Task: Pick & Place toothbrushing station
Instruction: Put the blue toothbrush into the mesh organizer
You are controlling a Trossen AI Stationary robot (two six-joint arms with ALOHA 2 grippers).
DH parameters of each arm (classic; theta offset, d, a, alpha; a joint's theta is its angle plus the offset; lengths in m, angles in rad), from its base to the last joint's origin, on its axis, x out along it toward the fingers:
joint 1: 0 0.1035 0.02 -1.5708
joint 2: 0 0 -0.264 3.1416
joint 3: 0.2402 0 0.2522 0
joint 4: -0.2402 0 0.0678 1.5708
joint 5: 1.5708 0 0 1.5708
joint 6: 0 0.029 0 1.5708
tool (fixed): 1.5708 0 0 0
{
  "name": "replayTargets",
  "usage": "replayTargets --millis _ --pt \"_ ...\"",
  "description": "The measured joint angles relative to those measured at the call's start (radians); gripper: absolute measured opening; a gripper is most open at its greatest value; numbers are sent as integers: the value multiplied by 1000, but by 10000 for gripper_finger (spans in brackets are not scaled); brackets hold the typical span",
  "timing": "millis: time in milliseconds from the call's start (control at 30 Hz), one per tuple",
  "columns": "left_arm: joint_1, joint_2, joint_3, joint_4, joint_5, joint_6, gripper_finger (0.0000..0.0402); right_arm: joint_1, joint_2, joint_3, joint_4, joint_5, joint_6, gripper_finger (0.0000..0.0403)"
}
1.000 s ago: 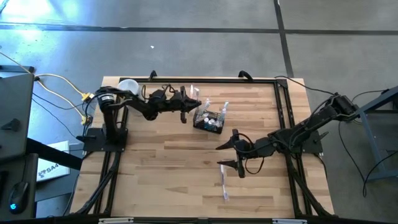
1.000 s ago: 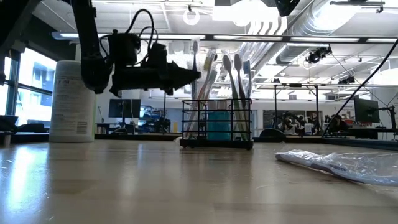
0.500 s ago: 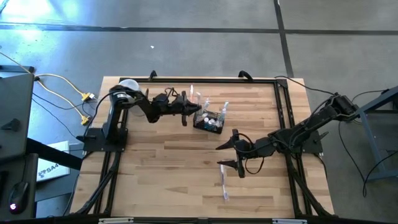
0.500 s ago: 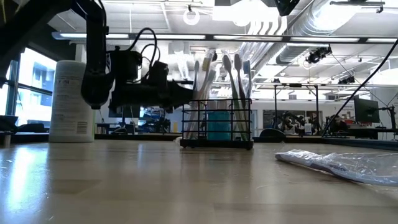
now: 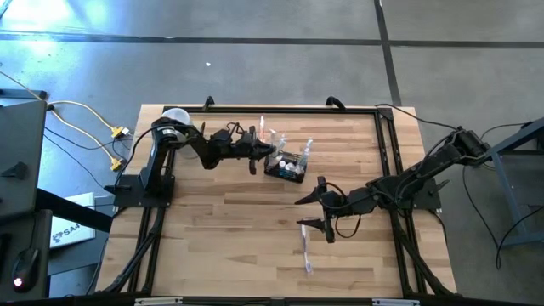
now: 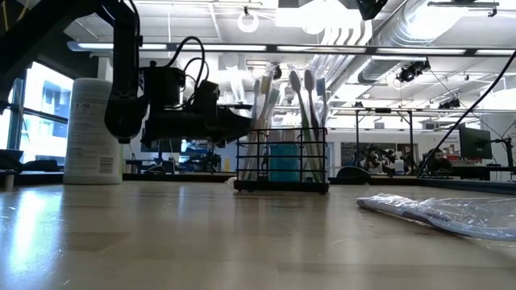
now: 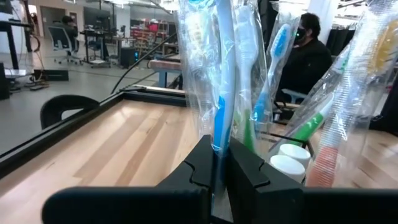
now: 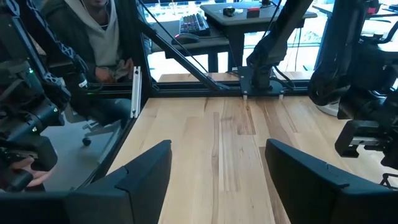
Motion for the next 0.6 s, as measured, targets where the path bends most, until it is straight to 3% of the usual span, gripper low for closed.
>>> replayTargets --millis 333,600 --pt "-6 0 0 2 6 -26 80 0 0 0 0 0 -1 252" --pt "-6 0 0 3 6 -27 91 0 0 0 0 0 -4 252"
